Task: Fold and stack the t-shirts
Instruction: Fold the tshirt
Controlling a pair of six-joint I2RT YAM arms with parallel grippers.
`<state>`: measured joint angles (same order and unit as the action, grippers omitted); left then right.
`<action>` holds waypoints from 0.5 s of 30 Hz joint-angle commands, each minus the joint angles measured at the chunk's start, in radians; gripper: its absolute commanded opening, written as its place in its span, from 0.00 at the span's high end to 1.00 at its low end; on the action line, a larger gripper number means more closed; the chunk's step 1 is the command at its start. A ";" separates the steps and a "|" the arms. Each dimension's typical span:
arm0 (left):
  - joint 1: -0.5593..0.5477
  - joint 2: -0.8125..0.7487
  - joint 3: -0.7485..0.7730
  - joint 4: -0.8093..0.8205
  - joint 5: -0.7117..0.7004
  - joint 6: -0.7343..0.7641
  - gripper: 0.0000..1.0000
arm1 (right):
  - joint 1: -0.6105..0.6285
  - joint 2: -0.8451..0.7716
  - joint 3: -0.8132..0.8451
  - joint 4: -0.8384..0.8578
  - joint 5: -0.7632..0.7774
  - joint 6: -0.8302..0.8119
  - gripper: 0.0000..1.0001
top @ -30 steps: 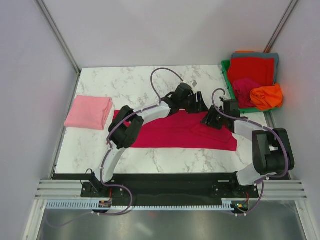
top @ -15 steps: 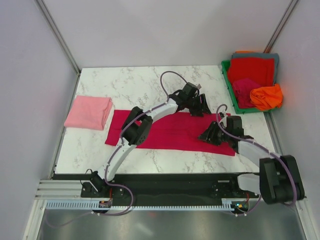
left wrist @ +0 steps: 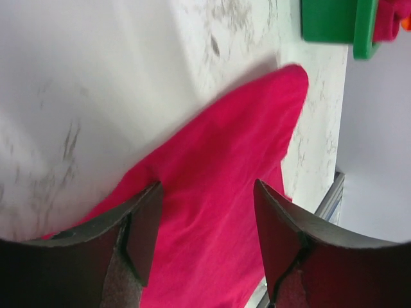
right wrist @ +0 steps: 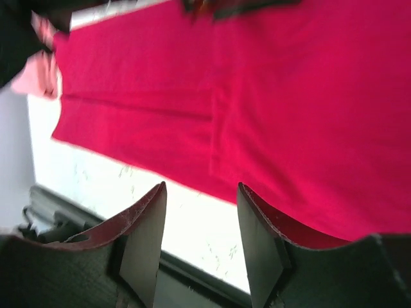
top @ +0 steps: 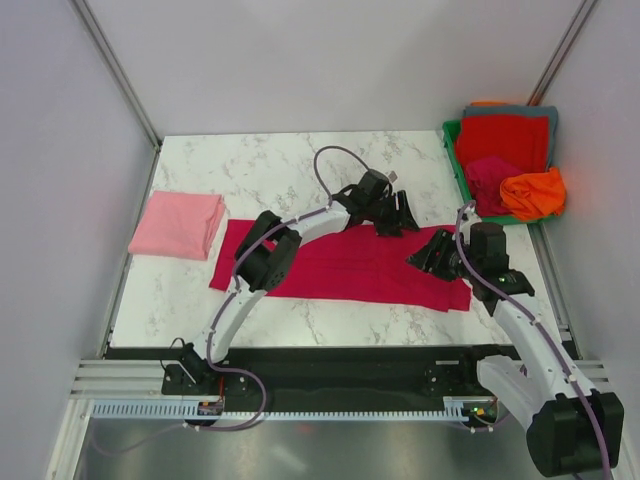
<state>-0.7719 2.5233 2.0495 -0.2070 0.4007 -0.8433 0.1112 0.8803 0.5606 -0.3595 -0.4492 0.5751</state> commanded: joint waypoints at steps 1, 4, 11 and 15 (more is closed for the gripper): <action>-0.003 -0.206 -0.210 0.220 -0.016 0.053 0.32 | 0.001 -0.016 0.036 -0.079 0.234 0.000 0.44; -0.003 -0.340 -0.386 0.352 -0.045 0.079 0.29 | 0.001 -0.067 -0.011 -0.078 0.347 0.058 0.46; 0.002 -0.633 -0.592 0.275 -0.160 0.199 0.25 | 0.002 -0.092 -0.082 -0.081 0.392 0.092 0.55; 0.016 -0.785 -0.615 0.068 -0.295 0.308 0.27 | 0.001 -0.093 -0.070 -0.076 0.396 0.065 0.73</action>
<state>-0.7692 1.8809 1.4521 -0.0170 0.2447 -0.6769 0.1112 0.7975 0.4774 -0.4473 -0.0933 0.6460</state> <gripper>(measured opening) 0.742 0.311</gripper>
